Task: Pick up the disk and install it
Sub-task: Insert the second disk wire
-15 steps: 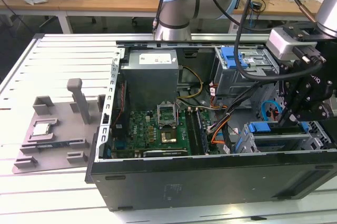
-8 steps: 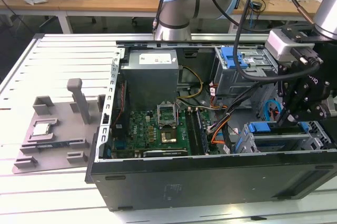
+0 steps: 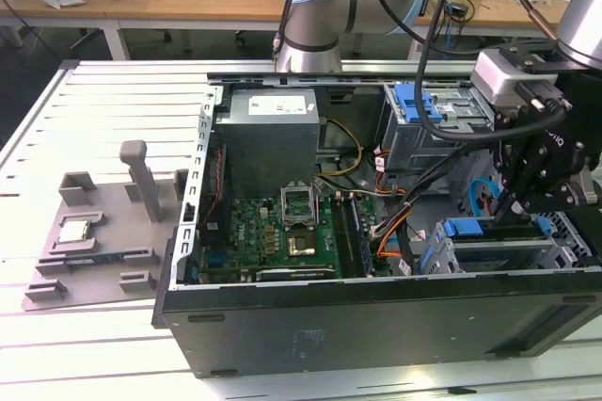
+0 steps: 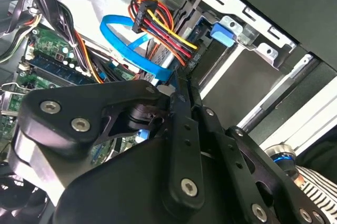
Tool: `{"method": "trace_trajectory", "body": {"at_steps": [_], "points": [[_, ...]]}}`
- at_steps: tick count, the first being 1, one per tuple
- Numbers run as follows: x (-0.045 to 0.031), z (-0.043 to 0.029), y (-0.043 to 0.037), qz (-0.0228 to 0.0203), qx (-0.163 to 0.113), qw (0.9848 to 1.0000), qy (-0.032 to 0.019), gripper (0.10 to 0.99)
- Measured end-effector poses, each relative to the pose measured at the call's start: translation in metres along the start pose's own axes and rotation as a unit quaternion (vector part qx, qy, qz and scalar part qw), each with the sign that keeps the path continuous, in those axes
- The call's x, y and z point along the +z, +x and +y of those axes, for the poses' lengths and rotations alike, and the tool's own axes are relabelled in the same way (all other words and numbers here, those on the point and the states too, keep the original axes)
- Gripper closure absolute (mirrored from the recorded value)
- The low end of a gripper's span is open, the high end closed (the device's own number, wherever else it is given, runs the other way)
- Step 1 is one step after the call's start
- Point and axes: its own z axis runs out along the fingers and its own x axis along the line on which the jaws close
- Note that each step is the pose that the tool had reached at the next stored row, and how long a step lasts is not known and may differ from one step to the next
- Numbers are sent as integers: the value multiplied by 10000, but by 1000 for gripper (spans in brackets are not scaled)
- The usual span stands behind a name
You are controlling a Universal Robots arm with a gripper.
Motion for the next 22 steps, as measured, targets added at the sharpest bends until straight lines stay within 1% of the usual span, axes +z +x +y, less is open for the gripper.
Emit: {"method": "trace_trajectory", "body": {"at_steps": [4, 11, 12, 13, 14, 15, 16, 17, 19, 22], "points": [[22, 0, -6, 2, -1, 10000, 0, 925], [26, 0, -7, -2, -2, 10000, 0, 918], [22, 0, -7, 0, -2, 10000, 0, 851], [9, 0, -7, 0, -2, 10000, 0, 851], [-35, 0, -15, 0, -2, 10000, 1, 851], [-161, -1, -48, 0, -1, 10000, 3, 867], [-236, -1, -59, 2, -1, 10000, 4, 933], [-305, -1, -60, 1, -1, 10000, 4, 980], [-341, -1, -58, 2, -1, 10000, 4, 980], [-348, -1, -58, 1, -1, 10000, 4, 980]]}}
